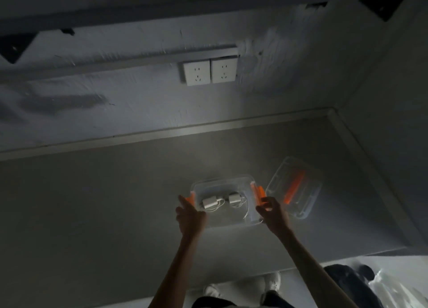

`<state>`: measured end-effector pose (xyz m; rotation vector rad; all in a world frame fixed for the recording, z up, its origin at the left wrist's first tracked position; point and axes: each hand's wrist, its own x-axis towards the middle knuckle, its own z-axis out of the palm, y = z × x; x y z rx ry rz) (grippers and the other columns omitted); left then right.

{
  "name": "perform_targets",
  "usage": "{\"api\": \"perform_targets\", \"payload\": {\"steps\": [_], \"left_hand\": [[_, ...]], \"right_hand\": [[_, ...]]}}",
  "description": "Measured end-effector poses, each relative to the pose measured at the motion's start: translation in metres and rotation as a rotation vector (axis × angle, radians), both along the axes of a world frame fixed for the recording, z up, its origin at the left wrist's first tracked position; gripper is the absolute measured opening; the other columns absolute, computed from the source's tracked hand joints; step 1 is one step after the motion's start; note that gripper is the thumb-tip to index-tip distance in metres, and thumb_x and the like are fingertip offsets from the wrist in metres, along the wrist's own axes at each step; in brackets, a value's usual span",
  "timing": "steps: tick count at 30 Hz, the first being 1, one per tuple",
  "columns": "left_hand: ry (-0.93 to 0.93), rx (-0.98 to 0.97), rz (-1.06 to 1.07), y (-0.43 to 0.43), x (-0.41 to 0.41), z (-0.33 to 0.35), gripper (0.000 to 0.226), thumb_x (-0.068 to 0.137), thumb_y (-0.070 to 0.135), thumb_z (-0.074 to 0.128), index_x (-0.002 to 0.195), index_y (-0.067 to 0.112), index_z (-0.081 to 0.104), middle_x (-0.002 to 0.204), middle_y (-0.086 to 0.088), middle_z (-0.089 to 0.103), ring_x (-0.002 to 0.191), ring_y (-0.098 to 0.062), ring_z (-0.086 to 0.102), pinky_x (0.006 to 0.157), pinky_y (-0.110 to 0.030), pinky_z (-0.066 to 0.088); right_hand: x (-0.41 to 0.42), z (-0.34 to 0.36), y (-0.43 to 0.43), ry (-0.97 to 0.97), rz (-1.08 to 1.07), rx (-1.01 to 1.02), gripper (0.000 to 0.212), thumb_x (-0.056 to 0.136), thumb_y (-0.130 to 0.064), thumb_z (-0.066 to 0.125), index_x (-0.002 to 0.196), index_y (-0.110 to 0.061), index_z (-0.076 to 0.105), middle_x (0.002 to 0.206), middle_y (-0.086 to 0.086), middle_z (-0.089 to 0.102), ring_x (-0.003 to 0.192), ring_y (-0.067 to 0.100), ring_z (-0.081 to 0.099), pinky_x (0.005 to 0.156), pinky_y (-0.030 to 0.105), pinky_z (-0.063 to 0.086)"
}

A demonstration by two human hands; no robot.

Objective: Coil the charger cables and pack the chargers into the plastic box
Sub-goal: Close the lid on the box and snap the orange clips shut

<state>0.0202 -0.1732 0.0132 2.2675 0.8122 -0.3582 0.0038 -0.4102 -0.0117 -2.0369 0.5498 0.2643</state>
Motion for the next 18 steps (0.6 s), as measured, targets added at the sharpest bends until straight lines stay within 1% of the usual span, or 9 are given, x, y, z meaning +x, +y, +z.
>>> {"api": "perform_targets", "payload": {"steps": [3, 5, 7, 9, 12, 13, 14, 16, 18], "left_hand": [[-0.061, 0.202, -0.005, -0.029, 0.020, 0.026, 0.078, 0.081, 0.024, 0.052, 0.149, 0.007, 0.017, 0.136, -0.026, 0.039, 0.122, -0.042, 0.039, 0.098, -0.047, 0.038], [-0.186, 0.265, -0.132, -0.060, 0.043, 0.041, 0.070, 0.081, 0.023, 0.053, 0.144, 0.003, 0.029, 0.133, -0.028, 0.042, 0.122, -0.044, 0.039, 0.099, -0.049, 0.035], [-0.259, 0.224, -0.251, -0.101, 0.072, 0.050, 0.059, 0.085, 0.018, 0.056, 0.139, 0.003, 0.038, 0.132, -0.026, 0.045, 0.123, -0.042, 0.040, 0.104, -0.046, 0.032], [-0.282, 0.009, -0.280, -0.147, 0.100, 0.051, 0.048, 0.085, 0.013, 0.055, 0.132, 0.005, 0.049, 0.127, -0.023, 0.053, 0.120, -0.039, 0.047, 0.102, -0.041, 0.035], [-0.134, -0.214, -0.282, -0.213, 0.127, 0.036, 0.022, 0.084, 0.008, 0.051, 0.099, 0.001, 0.064, 0.109, -0.024, 0.067, 0.106, -0.036, 0.062, 0.086, -0.038, 0.048], [-0.079, -0.213, -0.299, -0.232, 0.130, 0.024, 0.017, 0.084, 0.008, 0.050, 0.092, 0.000, 0.064, 0.106, -0.025, 0.067, 0.103, -0.036, 0.063, 0.083, -0.038, 0.048], [-0.019, -0.199, -0.306, -0.247, 0.130, 0.012, 0.016, 0.085, 0.009, 0.050, 0.091, 0.001, 0.062, 0.108, -0.025, 0.066, 0.105, -0.036, 0.062, 0.085, -0.038, 0.048], [0.105, -0.109, -0.322, -0.270, 0.124, -0.014, 0.031, 0.087, 0.016, 0.052, 0.113, 0.001, 0.056, 0.124, -0.022, 0.058, 0.118, -0.037, 0.054, 0.097, -0.037, 0.043], [0.230, -0.004, -0.354, -0.281, 0.116, -0.038, 0.043, 0.091, 0.023, 0.050, 0.129, 0.005, 0.043, 0.137, -0.020, 0.044, 0.127, -0.036, 0.043, 0.104, -0.038, 0.037]], "right_hand": [[0.002, 0.003, -0.026, -0.036, -0.011, 0.069, 0.018, 0.087, -0.037, 0.065, 0.103, -0.030, 0.058, 0.087, -0.004, 0.068, 0.063, 0.027, 0.070, 0.060, 0.044, 0.060], [0.016, 0.010, -0.060, -0.083, -0.085, 0.109, 0.004, 0.088, -0.034, 0.065, 0.087, -0.031, 0.063, 0.080, 0.001, 0.068, 0.059, 0.024, 0.065, 0.062, 0.047, 0.057], [0.038, 0.013, -0.108, -0.083, -0.181, 0.121, 0.015, 0.091, -0.023, 0.063, 0.076, -0.027, 0.064, 0.076, 0.013, 0.068, 0.057, 0.024, 0.060, 0.065, 0.050, 0.056], [0.063, 0.014, -0.157, -0.072, -0.226, 0.083, 0.017, 0.089, -0.025, 0.063, 0.073, -0.028, 0.067, 0.077, 0.019, 0.071, 0.058, 0.026, 0.063, 0.066, 0.050, 0.056], [0.104, 0.009, -0.215, -0.034, -0.174, 0.034, 0.016, 0.083, -0.036, 0.057, 0.092, -0.039, 0.070, 0.104, 0.016, 0.070, 0.092, 0.032, 0.067, 0.072, 0.032, 0.057], [0.116, 0.006, -0.228, 0.031, -0.135, 0.000, 0.026, 0.085, -0.035, 0.052, 0.105, -0.031, 0.068, 0.116, 0.013, 0.066, 0.107, 0.031, 0.062, 0.077, 0.025, 0.055], [0.125, 0.005, -0.235, 0.093, -0.099, -0.047, 0.032, 0.089, -0.031, 0.049, 0.114, -0.021, 0.065, 0.123, 0.011, 0.062, 0.115, 0.030, 0.058, 0.086, 0.027, 0.052], [0.137, -0.005, -0.248, 0.137, -0.033, -0.155, 0.034, 0.093, -0.026, 0.048, 0.119, -0.009, 0.061, 0.123, 0.013, 0.062, 0.115, 0.031, 0.057, 0.093, 0.033, 0.047], [0.144, -0.018, -0.253, 0.124, 0.089, -0.280, 0.046, 0.089, -0.034, 0.047, 0.121, -0.004, 0.060, 0.123, 0.019, 0.062, 0.115, 0.033, 0.058, 0.095, 0.035, 0.044]]}}
